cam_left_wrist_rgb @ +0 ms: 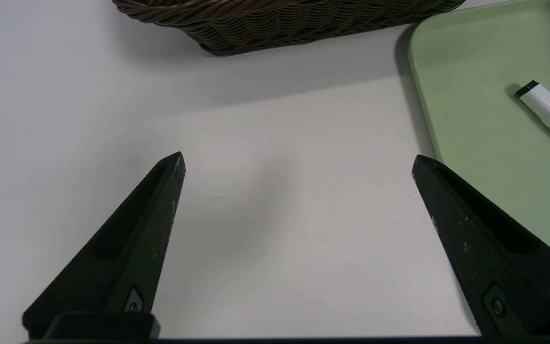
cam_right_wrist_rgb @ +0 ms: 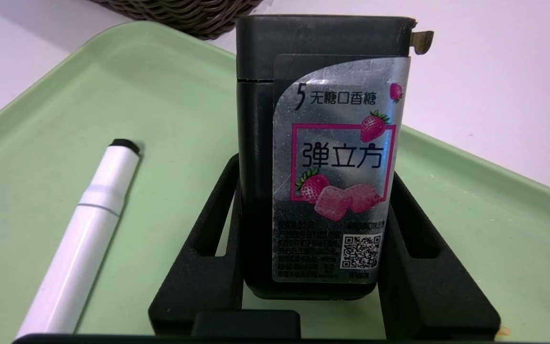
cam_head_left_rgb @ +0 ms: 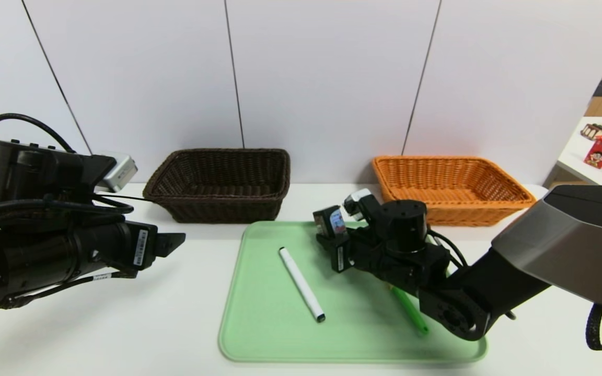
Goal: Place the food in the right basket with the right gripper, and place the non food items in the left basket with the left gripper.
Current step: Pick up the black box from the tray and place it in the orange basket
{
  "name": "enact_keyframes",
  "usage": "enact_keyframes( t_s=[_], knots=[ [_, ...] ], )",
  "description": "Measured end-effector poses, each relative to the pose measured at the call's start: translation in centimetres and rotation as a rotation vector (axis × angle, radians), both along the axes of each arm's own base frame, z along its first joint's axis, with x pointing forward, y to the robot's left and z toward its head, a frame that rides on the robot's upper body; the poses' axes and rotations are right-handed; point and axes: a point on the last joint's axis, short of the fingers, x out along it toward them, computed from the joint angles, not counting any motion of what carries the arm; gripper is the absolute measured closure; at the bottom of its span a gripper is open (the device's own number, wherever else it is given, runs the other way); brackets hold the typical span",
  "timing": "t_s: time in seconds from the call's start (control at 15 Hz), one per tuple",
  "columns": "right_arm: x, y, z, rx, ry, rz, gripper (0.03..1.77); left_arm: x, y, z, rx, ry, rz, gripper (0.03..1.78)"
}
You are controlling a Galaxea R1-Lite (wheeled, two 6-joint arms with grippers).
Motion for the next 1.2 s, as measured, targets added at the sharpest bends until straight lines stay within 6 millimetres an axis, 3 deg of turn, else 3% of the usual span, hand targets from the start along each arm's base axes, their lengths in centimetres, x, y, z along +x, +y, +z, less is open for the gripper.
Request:
enact_keyframes(
  t_s=[0.4,0.67,0.87,1.2],
  knots=[
    [-0.3,0.0,0.5,-0.003,-0.015,-0.022,1.06,-0.1,-0.1,-0.2,0.002,0.005,-0.006,0.12],
    [-1.1,0.3,2.2,-0.004,-0.044,-0.051,1.06,-0.2,-0.2,-0.3,0.002,0.009,-0.009,0.12],
    [-1.9,0.0,5.2,0.020,-0.095,-0.067,1.06,-0.3,-0.2,-0.5,0.005,0.015,-0.010,0.12],
    [-2.7,-2.1,13.3,0.120,-0.249,-0.124,1.06,-0.5,-0.3,-0.7,0.009,0.024,-0.017,0.12]
  ],
)
